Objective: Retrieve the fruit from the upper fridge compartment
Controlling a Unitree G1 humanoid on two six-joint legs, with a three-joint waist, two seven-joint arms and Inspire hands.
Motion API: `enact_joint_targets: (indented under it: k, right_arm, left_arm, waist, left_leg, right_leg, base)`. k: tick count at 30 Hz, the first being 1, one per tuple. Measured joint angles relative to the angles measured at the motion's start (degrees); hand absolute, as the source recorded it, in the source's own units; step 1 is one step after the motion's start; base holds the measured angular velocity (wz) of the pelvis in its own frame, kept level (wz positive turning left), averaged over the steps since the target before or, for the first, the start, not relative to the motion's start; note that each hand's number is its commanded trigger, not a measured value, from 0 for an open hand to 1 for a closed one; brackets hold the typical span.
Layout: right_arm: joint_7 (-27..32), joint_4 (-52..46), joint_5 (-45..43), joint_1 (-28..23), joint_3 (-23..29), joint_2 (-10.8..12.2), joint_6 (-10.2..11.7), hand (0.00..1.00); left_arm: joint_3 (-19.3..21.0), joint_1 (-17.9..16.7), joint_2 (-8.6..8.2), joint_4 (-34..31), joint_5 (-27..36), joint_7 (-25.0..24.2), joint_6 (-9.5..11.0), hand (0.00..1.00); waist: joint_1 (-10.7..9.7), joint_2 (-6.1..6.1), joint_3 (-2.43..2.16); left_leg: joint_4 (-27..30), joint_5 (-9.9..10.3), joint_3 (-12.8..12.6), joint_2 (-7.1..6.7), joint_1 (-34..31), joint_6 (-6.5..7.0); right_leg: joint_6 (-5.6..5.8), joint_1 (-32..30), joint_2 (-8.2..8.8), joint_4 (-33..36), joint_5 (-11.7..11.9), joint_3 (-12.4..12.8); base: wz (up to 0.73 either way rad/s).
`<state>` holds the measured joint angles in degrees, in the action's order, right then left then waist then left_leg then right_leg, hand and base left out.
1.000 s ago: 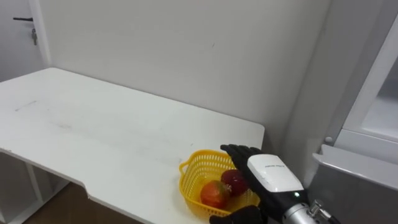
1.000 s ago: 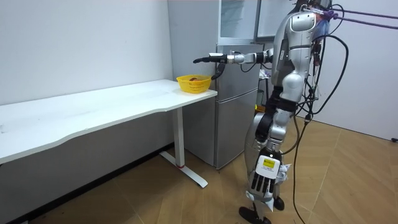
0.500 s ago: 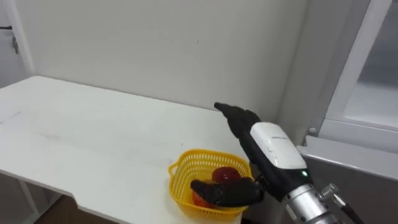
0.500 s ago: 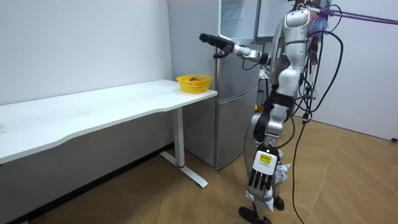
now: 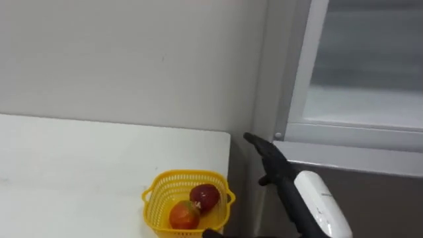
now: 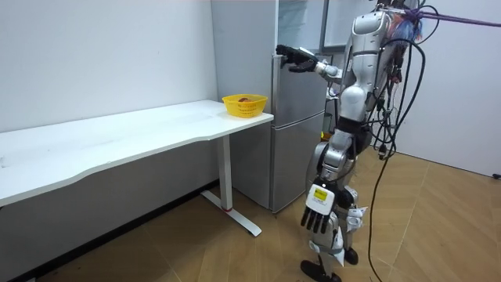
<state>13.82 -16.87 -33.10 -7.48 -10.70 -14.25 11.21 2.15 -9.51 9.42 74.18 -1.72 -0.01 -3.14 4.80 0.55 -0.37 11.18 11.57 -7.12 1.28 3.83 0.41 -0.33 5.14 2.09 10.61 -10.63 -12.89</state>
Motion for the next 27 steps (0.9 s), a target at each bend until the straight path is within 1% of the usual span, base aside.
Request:
enact_joint_targets:
  k: [1, 2, 3, 5, 7, 8, 11, 13, 15, 19, 20, 21, 23, 24, 25, 26, 27]
  right_arm:
    - [0.5, 0.0, 0.1, -0.1, 0.9, 0.4, 0.2, 0.00]
    - [1.0, 0.0, 0.0, -0.3, 1.3, 0.7, 0.2, 0.00]
    - [1.8, 0.0, 0.0, -0.5, 2.0, 0.9, 0.3, 0.00]
    - [3.1, -0.1, 0.0, -0.9, 3.3, 0.9, 0.3, 0.00]
    - [5.5, -0.1, 1.2, -1.0, 4.6, 1.0, 0.4, 0.00]
    - [6.1, -0.1, 1.5, -1.1, 5.0, 1.0, 0.4, 0.00]
    - [8.5, 0.0, 3.1, -2.2, 6.1, 1.1, 0.4, 0.00]
    - [9.1, 0.0, 4.9, -4.2, 6.6, 1.1, 0.4, 0.00]
    - [9.8, 0.1, 5.8, -6.1, 7.2, 1.0, 0.5, 0.00]
    - [10.7, 0.8, 6.1, -8.4, 9.2, 1.2, 2.4, 0.00]
    - [11.0, 1.1, 6.1, -8.8, 9.4, 1.2, 2.8, 0.00]
    - [11.7, 1.9, 6.3, -9.8, 9.6, 1.4, 3.3, 0.00]
    - [12.0, 5.1, 7.1, -11.1, 10.4, 2.9, 3.2, 0.00]
    - [11.8, 8.1, 8.3, -12.8, 11.1, 4.1, 2.4, 0.00]
    - [11.5, 12.2, 9.8, -14.2, 11.8, 5.2, 1.0, 0.00]
    - [11.2, 14.3, 10.7, -15.2, 12.2, 5.6, -0.2, 0.00]
    - [10.6, 17.1, 12.9, -16.9, 12.6, 5.9, -2.5, 0.00]
  left_arm:
    - [0.0, 0.3, -0.01, 0.0, 0.0, 0.2, 0.4, 0.00]
    - [0.0, 0.4, -0.01, -0.1, 0.0, 0.5, 0.7, 0.00]
    - [0.0, 0.7, -0.04, -0.1, 0.3, 0.8, 1.0, 0.00]
    - [0.0, 1.2, -0.05, 0.0, 1.2, 1.1, 1.2, 0.00]
    - [-0.2, 1.0, -0.04, 0.0, 2.4, 1.7, 1.2, 0.00]
    - [-0.2, 1.0, -0.03, 0.0, 2.8, 1.7, 1.2, 0.00]
    - [-0.3, 1.0, -0.03, 0.0, 7.0, 2.2, 1.2, 0.00]
    - [-0.6, 1.0, -0.02, 0.0, 9.3, 2.3, 1.2, 0.00]
    - [-0.6, 1.1, -0.03, 0.0, 11.0, 2.3, 1.2, 0.00]
    - [-0.5, 0.2, -0.10, -0.1, 13.3, 3.3, 1.6, 0.00]
    - [-0.5, -0.1, -0.10, -0.2, 13.8, 3.3, 1.8, 0.00]
    - [-0.6, -0.2, -0.09, -0.7, 15.1, 3.4, 2.0, 0.00]
    - [-0.5, -0.7, -0.09, -1.0, 17.5, 3.6, 2.3, 0.00]
    - [-0.5, -0.9, -0.14, -1.4, 18.3, 3.6, 2.4, 0.00]
    - [-0.5, -1.1, -0.23, -1.9, 19.1, 3.6, 2.8, 0.00]
    - [-0.5, -1.3, -0.32, -2.3, 19.1, 3.6, 3.1, 0.00]
    - [-0.5, -1.3, -0.66, -2.8, 19.1, 3.6, 3.7, 0.00]
  waist:
    - [-0.1, -0.18, 0.04]
    - [-0.5, -0.19, 0.04]
    - [-1.4, -0.19, 0.04]
    - [-1.9, -0.23, 0.01]
    - [-3.2, -0.27, 0.00]
    - [-3.3, -0.33, -0.01]
    - [-4.1, -0.43, 0.01]
    - [-5.0, -0.56, 0.01]
    - [-5.4, -0.61, 0.01]
    - [-6.9, -0.53, -0.36]
    - [-7.0, -0.51, -0.48]
    - [-7.3, -0.41, -0.71]
    - [-7.6, -0.31, -0.76]
    - [-7.7, -0.32, -0.79]
    - [-7.7, -0.41, -0.78]
    - [-7.7, -0.52, -0.73]
    - [-7.7, -0.84, -0.77]
  left_leg:
    - [-0.1, 0.0, -0.7, 0.03, -0.1, 0.03]
    - [-0.1, 0.0, -0.8, 0.00, -0.2, 0.04]
    - [-0.1, 0.0, -0.8, -0.08, -0.3, 0.04]
    - [-0.1, 0.0, -1.2, -0.06, -0.2, 0.05]
    - [-0.4, 0.0, -1.4, -0.08, -0.1, 0.05]
    - [-0.4, 0.0, -1.5, -0.08, -0.1, 0.05]
    - [-0.7, 0.0, -2.1, -0.01, 0.4, 0.04]
    - [-1.1, 0.0, -2.3, -0.02, 0.5, 0.03]
    - [-1.7, 0.0, -2.7, -0.04, 0.7, 0.02]
    - [-2.4, 0.0, -3.7, -0.03, 0.9, 0.02]
    - [-2.5, 0.0, -3.7, -0.03, 0.9, 0.03]
    - [-2.5, 0.1, -3.7, -0.02, 1.0, 0.06]
    - [-2.7, 0.1, -3.8, 0.07, 1.5, 0.10]
    - [-2.9, 0.1, -3.8, 0.07, 1.8, 0.13]
    - [-3.0, 0.1, -3.8, 0.09, 1.8, 0.15]
    - [-3.1, 0.2, -3.8, 0.08, 1.7, 0.15]
    - [-3.4, 0.1, -4.0, 0.07, 1.6, 0.17]
  right_leg:
    - [-0.08, -0.4, -0.11, 0.0, 0.2, 0.6]
    - [-0.08, -0.4, -0.16, 0.0, 0.2, 0.7]
    - [-0.07, -0.4, -0.20, 0.0, 0.2, 0.9]
    - [-0.06, -0.4, -0.27, 0.0, 0.2, 1.4]
    - [-0.06, -0.5, -0.33, 0.0, 0.2, 1.6]
    - [-0.05, -0.6, -0.35, -0.1, 0.3, 1.7]
    - [-0.05, -1.4, -0.44, 0.0, 0.3, 2.2]
    - [-0.05, -1.4, -0.47, -0.1, 0.2, 2.3]
    - [-0.04, -1.4, -0.53, -0.2, 0.2, 2.6]
    - [0.13, -1.2, -0.63, -0.7, 0.4, 3.5]
    - [0.15, -1.2, -0.61, -0.7, 0.4, 3.5]
    - [0.18, -1.1, -0.56, -0.8, 0.4, 3.5]
    - [0.22, -0.9, -0.55, -0.8, 0.4, 3.5]
    - [0.22, -0.9, -0.54, -0.8, 0.4, 3.5]
    - [0.23, -1.0, -0.51, -0.8, 0.4, 3.5]
    - [0.23, -1.2, -0.50, -0.7, 0.4, 3.5]
    - [0.25, -1.4, -0.50, -0.5, 0.4, 3.6]
  base:
    - [-0.27]
    - [-0.17]
    - [-0.06]
    - [-0.09]
    - [-0.07]
    - [-0.06]
    - [-0.09]
    - [-0.06]
    - [-0.10]
    - [-0.11]
    - [0.00]
    - [0.00]
    - [0.00]
    - [0.00]
    - [0.00]
    - [-0.09]
    - [-0.18]
